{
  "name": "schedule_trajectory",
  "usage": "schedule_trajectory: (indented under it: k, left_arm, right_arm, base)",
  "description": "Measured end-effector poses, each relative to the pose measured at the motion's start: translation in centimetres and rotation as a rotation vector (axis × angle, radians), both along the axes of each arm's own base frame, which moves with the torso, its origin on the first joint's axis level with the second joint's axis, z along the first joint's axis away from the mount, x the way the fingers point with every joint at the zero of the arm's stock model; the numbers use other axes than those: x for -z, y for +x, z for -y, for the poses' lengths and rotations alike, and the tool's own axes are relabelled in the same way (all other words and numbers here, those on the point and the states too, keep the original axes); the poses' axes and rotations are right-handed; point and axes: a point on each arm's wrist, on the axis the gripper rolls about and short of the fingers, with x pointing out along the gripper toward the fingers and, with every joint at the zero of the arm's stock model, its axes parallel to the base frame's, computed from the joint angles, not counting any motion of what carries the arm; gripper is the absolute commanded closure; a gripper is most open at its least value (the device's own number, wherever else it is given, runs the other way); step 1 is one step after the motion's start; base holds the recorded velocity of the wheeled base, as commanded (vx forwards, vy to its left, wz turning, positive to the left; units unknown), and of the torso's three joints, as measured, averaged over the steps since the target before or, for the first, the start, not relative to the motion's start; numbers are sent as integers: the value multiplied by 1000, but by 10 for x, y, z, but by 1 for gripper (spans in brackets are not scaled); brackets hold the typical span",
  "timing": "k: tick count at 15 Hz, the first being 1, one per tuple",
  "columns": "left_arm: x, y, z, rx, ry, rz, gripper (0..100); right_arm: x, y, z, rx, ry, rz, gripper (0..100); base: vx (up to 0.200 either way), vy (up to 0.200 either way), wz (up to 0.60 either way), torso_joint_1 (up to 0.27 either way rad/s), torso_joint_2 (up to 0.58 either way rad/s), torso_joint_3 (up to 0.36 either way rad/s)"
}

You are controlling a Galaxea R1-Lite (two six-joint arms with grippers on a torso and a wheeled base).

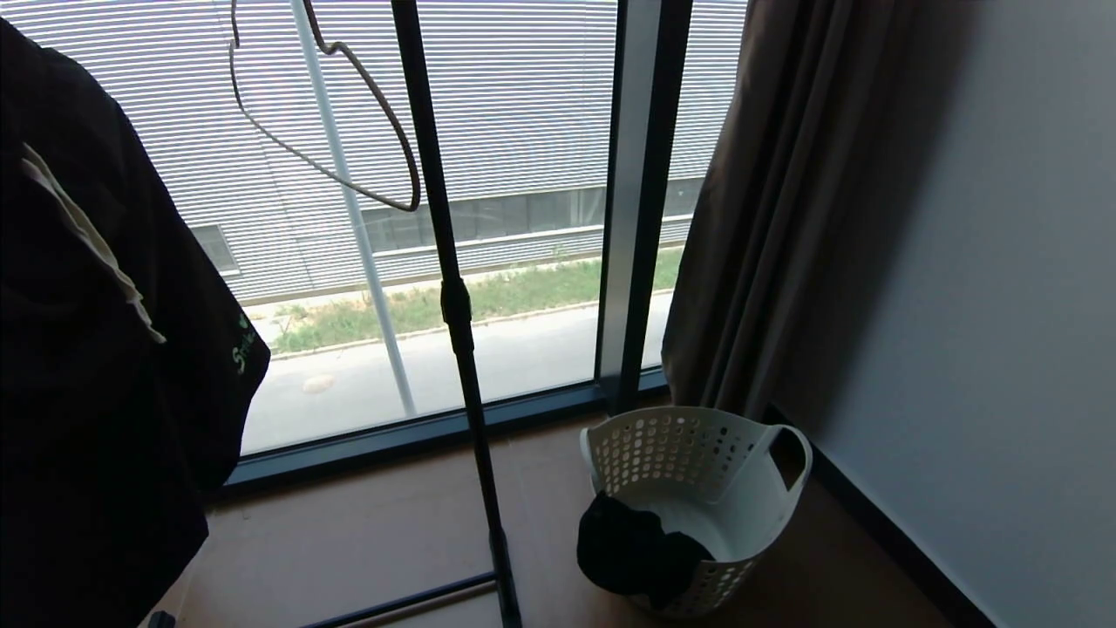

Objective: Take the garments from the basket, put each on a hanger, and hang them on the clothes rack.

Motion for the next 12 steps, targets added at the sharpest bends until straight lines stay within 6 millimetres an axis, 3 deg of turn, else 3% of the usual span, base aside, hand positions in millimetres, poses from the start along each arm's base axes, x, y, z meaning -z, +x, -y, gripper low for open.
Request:
schedule_trajectory:
  k: [7,12]
  left_arm:
    - [0,0,-1,-32,-39,-16,0]
    - [0,0,0,-27,-45,-17,0]
  right_arm:
    - [0,0,0,0,0,0,0]
    - [0,0,0,1,10,1,0]
  base:
    - [0,0,0,0,8,0]
    - [0,0,0,4,1,-167]
